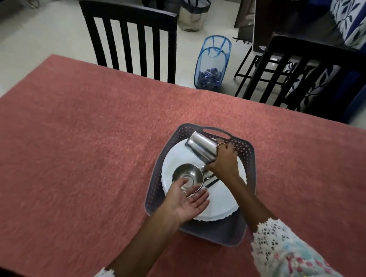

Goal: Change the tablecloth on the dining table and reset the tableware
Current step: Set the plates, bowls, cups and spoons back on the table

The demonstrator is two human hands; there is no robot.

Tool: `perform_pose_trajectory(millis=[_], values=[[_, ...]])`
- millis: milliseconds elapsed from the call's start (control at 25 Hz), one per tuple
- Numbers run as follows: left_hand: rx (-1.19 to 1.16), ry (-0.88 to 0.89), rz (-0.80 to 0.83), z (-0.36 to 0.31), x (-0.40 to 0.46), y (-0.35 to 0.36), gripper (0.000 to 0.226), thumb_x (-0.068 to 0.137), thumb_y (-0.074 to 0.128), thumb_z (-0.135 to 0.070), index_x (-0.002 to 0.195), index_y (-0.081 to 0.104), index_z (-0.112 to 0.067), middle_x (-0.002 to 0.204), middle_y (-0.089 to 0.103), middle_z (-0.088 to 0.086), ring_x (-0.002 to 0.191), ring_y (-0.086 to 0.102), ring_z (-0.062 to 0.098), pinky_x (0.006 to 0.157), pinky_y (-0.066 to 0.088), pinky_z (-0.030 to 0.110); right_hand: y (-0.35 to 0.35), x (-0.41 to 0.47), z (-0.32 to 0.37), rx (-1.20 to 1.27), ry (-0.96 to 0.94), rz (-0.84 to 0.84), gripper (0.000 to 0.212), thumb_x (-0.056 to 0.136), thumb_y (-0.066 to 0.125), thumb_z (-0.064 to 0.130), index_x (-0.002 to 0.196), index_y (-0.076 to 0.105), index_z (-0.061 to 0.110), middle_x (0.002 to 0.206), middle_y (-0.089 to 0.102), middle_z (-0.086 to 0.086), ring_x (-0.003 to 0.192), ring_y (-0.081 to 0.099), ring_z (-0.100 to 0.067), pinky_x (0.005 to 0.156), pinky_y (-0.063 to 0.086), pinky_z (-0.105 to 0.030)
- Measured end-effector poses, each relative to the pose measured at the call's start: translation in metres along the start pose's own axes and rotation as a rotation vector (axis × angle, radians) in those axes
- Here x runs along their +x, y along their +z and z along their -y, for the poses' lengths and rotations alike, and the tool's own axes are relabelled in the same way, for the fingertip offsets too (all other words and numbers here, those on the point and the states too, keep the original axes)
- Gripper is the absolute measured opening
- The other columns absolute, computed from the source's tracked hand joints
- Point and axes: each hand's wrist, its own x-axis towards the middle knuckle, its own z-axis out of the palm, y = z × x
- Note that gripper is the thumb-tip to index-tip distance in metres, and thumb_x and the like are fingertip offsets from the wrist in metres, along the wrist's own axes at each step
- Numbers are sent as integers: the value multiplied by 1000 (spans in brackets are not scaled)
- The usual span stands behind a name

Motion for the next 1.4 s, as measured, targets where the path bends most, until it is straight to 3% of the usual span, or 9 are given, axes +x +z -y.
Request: perform_pose_trajectory(millis=[360,480,600,760,880,960,1160,1280,1400], values=[[0,60,369,15,14,-23,48,79,63,-36,112,64,-1,105,68,17,95,66,27,94,48,33,1,-145,31,1086,138,-226,80,52,89,16,121,49,10,110,65,-7,104,65,-13,89,53,-33],[128,79,413,24,16,-42,52,68,72,-35,105,70,2,104,70,18,95,68,27,88,53,37,-5,-171,24,1151,253,-216,63,61,83,-5,113,49,3,98,65,0,79,64,11,68,52,-11],[207,51,410,39,11,-40,70,65,78,-39,122,60,-2,123,61,18,111,62,26,97,46,42,-10,-194,14,1126,312,-324,62,56,89,14,107,56,-1,102,69,-10,88,68,-7,75,56,-24],[268,25,437,66,-2,-26,55,88,47,-48,106,70,-1,106,70,16,90,71,22,78,59,34,-20,-218,3,1143,419,-493,53,62,86,17,105,61,-2,96,71,-9,83,69,-8,70,55,-22],[341,18,515,79,0,-21,90,66,75,-52,137,46,-3,135,51,20,115,58,26,98,48,40,-33,-230,-5,1172,446,-609,38,71,80,13,102,64,-3,93,70,-10,74,68,-5,62,52,-15],[387,-2,543,91,5,-22,100,57,85,-45,137,44,-3,135,51,20,108,62,25,85,56,39,-36,-237,-15,1197,464,-672,30,73,79,15,95,65,-1,85,69,-8,65,65,-1,57,49,-16],[524,50,515,109,-3,-12,26,87,56,-22,104,63,-4,87,74,9,75,71,17,66,60,32,-49,-257,-32,1275,527,-817,35,72,79,20,97,66,1,89,69,-9,78,66,-16,70,52,-32],[502,57,501,104,2,-11,41,70,66,-27,107,63,-8,93,73,8,80,70,16,76,57,30,-72,-278,-60,1321,492,-1059,56,70,80,21,116,59,-3,106,67,-11,93,65,-18,77,55,-24],[490,21,487,95,10,-13,34,82,57,-33,108,62,-12,86,74,6,72,70,15,60,58,26,-65,-309,-87,1047,662,-975,60,66,84,16,117,55,0,110,66,-8,100,65,-17,76,52,-16]])
